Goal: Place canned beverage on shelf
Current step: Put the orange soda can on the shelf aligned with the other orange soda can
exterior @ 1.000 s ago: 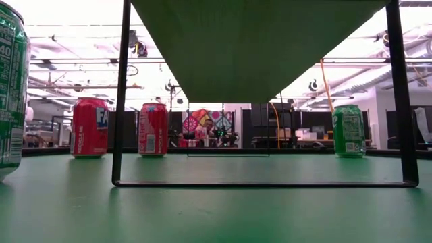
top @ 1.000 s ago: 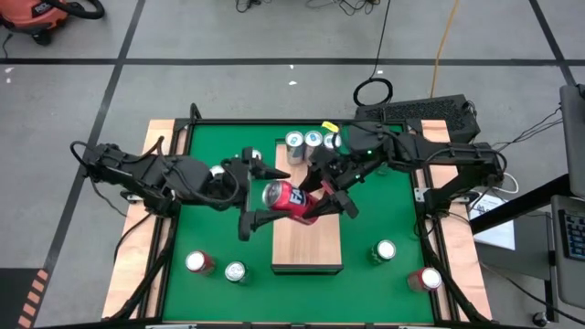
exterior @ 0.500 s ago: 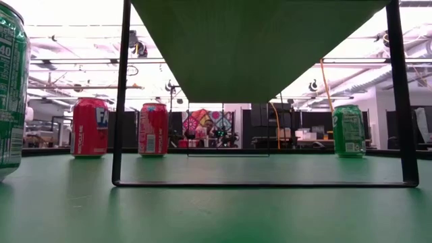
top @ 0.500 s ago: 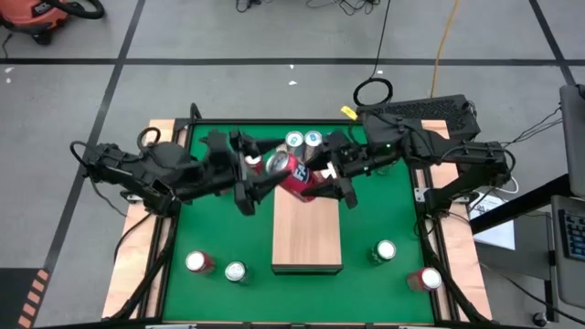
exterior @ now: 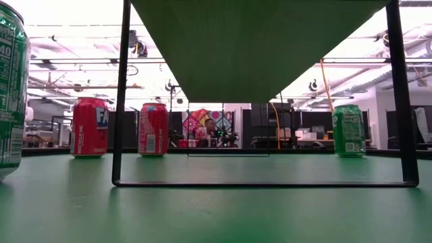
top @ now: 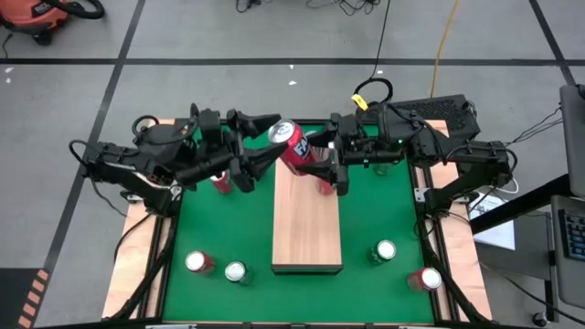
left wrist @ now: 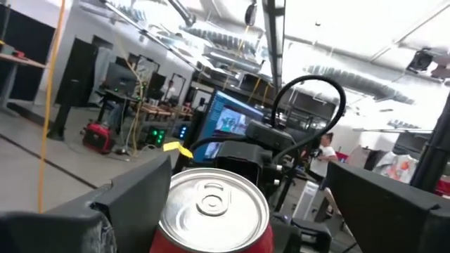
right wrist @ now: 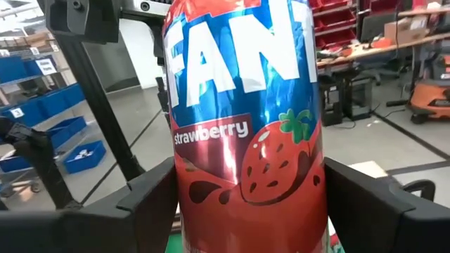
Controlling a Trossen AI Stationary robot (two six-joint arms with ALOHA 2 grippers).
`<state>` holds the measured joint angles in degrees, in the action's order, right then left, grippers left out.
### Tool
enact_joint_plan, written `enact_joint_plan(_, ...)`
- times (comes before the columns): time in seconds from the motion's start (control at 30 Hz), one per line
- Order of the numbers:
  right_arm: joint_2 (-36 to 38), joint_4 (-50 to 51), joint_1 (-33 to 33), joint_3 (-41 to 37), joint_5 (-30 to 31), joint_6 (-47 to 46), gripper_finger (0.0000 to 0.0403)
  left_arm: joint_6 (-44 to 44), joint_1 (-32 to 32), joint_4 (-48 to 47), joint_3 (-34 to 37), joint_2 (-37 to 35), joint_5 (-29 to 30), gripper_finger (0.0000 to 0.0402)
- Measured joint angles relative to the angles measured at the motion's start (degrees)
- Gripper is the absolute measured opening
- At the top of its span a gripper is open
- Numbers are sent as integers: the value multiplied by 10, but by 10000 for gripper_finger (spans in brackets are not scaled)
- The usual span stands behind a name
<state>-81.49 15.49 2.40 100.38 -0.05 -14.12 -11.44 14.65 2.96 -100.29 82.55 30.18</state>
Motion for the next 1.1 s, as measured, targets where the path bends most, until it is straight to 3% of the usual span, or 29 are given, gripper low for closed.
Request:
enact_joint_plan(0.2, 0, -3, 0, 0, 3, 3, 290, 32, -17, -10, 0, 0, -35, 380)
enact_joint_plan(0.43, -1, -9, 0, 0, 1, 1, 290, 105, -24, -40, 1, 1, -4, 380)
enact_joint_plan(0.67, 0, -7, 3, 0, -1, 3, 290, 116, -30, -11, 2, 0, -1, 380)
enact_joint_plan(0.8, 0, -7, 3, 0, -1, 3, 290, 103, -34, -12, 0, -6, -14, 380)
enact_joint_plan(1.0, 0, -7, 3, 0, 3, 15, 290, 43, -52, -54, 1, -1, -88, 380)
enact_joint_plan(1.1, 0, -7, 3, 0, 17, 19, 290, 29, -54, -61, 1, 0, -90, 380)
